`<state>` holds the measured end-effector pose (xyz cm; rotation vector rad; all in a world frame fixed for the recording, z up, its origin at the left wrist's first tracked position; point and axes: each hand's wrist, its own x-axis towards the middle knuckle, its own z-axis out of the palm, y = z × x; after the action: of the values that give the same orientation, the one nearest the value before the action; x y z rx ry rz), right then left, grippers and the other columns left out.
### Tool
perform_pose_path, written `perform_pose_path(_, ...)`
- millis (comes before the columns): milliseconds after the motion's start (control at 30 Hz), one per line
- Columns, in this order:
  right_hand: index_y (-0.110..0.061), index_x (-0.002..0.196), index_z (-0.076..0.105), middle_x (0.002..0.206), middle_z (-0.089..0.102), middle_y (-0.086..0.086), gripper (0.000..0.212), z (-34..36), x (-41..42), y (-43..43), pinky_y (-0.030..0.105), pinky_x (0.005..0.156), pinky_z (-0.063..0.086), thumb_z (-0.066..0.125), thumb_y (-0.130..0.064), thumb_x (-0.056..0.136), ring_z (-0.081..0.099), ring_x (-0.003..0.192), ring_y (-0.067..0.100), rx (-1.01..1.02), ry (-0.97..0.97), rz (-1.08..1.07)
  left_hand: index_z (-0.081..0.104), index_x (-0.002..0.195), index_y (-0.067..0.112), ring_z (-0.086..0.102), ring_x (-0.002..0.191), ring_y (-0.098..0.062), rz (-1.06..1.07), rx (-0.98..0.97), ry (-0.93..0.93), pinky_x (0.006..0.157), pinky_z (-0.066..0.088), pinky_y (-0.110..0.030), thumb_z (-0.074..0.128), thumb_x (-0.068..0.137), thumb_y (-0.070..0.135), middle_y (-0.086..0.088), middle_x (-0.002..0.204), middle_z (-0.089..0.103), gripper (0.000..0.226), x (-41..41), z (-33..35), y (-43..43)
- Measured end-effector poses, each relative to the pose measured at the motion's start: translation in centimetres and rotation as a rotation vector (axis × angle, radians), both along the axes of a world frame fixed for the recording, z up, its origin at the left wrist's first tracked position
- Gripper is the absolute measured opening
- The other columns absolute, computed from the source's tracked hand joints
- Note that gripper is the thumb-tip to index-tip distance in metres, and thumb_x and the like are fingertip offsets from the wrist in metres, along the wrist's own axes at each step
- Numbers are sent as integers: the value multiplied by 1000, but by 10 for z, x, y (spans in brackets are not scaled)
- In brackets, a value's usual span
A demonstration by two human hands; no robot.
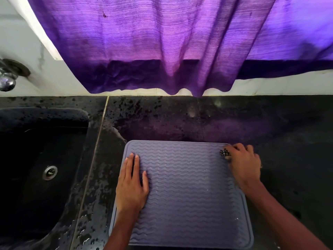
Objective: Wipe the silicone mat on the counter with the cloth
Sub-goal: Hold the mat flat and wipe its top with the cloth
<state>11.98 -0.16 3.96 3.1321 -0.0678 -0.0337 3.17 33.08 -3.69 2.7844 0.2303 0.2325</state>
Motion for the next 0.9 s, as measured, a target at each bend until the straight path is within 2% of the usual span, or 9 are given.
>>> perform_pose_path(133, -23, 106, 70, 101, 64, 4, 50, 3, 0, 46, 40, 69, 46, 78, -5, 59, 52, 90, 32, 151, -95, 134, 36, 155, 6, 26, 153, -24, -2, 5, 1, 126, 19, -35, 34, 102, 40, -8, 165, 29, 63, 0, 0, 0)
perform_pose_path(233, -27, 111, 67, 105, 63, -1, 52, 2, 1, 111, 38, 72, 45, 66, 0, 67, 51, 95, 28, 281, -121, 263, 36, 156, 7, 25, 153, -23, 1, -9, -3, 126, 17, -33, 34, 102, 41, -7, 165, 30, 64, 0, -1, 1)
perform_pose_path(367, -29, 114, 64, 111, 60, -2, 50, -7, 1, 151, 41, 77, 44, 68, -2, 72, 49, 102, 28, 271, -27, 375, 39, 155, 9, 30, 151, -25, 9, -24, -16, 123, 26, -38, 34, 101, 42, -7, 163, 34, 63, -1, 0, 1)
perform_pose_path(500, -32, 106, 68, 106, 62, -4, 54, -13, 6, 126, 37, 69, 48, 77, -2, 62, 52, 97, 26, 250, -2, 339, 40, 154, 9, 32, 150, -25, 16, -16, -16, 121, 29, -39, 34, 100, 43, -7, 162, 35, 64, 0, 1, 1)
perform_pose_path(733, -35, 100, 71, 95, 63, -8, 50, -7, 4, 37, 36, 70, 49, 80, -11, 57, 55, 91, 24, 200, -42, 201, 41, 153, 6, 35, 149, -25, 3, -15, -67, 119, 34, -42, 36, 101, 41, -8, 162, 37, 63, -1, -3, 2)
perform_pose_path(900, -31, 99, 74, 95, 65, -3, 43, -1, 2, -13, 39, 67, 52, 77, -12, 61, 55, 89, 28, 135, -26, 67, 43, 152, 6, 36, 148, -25, 2, -19, -90, 119, 35, -43, 37, 101, 41, -9, 161, 38, 62, -1, -3, 2)
